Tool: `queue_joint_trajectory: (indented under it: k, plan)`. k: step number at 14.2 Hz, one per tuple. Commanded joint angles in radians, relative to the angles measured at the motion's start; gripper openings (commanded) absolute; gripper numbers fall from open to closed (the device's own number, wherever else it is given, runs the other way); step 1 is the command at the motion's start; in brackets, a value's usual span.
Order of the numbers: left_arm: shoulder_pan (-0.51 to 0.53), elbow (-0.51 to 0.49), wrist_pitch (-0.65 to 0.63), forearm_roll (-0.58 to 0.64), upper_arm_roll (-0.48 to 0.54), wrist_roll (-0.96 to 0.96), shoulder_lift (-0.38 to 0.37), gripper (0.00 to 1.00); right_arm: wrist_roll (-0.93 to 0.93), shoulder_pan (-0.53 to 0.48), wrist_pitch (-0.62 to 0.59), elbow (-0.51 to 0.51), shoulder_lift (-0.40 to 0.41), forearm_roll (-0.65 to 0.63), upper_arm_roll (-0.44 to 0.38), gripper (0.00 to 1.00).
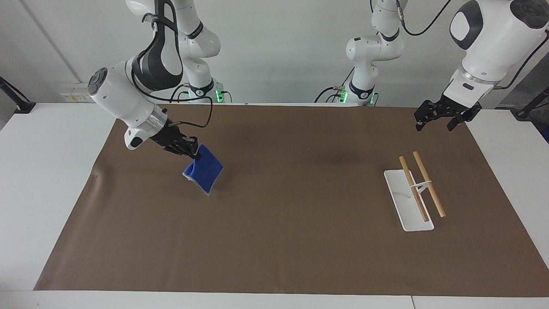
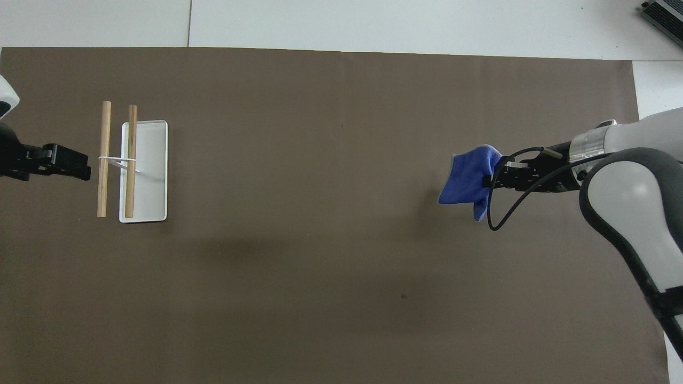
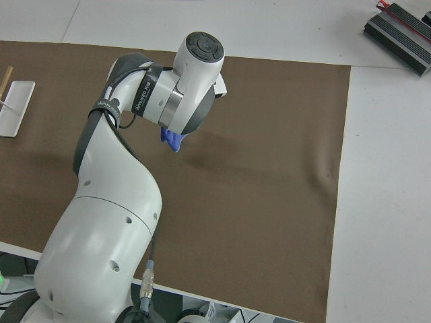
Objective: Right arm passes towel to left arm to hang
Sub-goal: 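Lift the blue towel with the right gripper toward the table center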
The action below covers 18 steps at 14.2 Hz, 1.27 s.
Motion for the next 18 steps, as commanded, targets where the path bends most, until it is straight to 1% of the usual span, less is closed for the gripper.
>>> queue_joint_trajectory:
  k: [1, 5, 7, 10, 12, 14, 15, 18]
  plan:
    - [-0.001, -0.021, -0.007, 0.021, 0.0, -0.011, -0.022, 1.0, 0.06, -0.008, -0.027, 0.018, -0.013, 0.15, 0.004, 0.0]
    - [-0.001, -0.021, -0.007, 0.021, 0.0, -0.011, -0.022, 1.0, 0.134, -0.002, -0.026, 0.018, -0.02, 0.392, 0.009, 0.0]
    - [-0.001, -0.021, -0.005, 0.021, 0.0, -0.011, -0.022, 1.0, 0.178, 0.001, -0.026, 0.017, -0.027, 0.493, 0.009, 0.0]
    - [-0.001, -0.021, -0.007, 0.021, 0.0, -0.011, -0.022, 1.0, 0.284, 0.01, -0.012, 0.014, -0.028, 0.595, 0.016, 0.0]
    - [-0.001, -0.021, -0.007, 0.021, 0.0, -0.011, -0.022, 1.0, 0.36, 0.036, 0.003, 0.008, -0.033, 0.664, 0.016, 0.0]
    - [-0.001, -0.021, -0.007, 0.021, 0.0, -0.011, -0.022, 1.0, 0.431, 0.041, 0.017, -0.003, -0.036, 0.695, 0.019, 0.0]
    - [-0.001, -0.021, -0.007, 0.021, 0.0, -0.011, -0.022, 1.0, 0.459, 0.06, 0.025, -0.011, -0.039, 0.701, 0.022, 0.0]
    - [-0.001, -0.021, -0.007, 0.021, 0.0, -0.011, -0.022, 1.0, 0.483, 0.1, 0.092, -0.025, -0.043, 0.701, 0.024, 0.0]
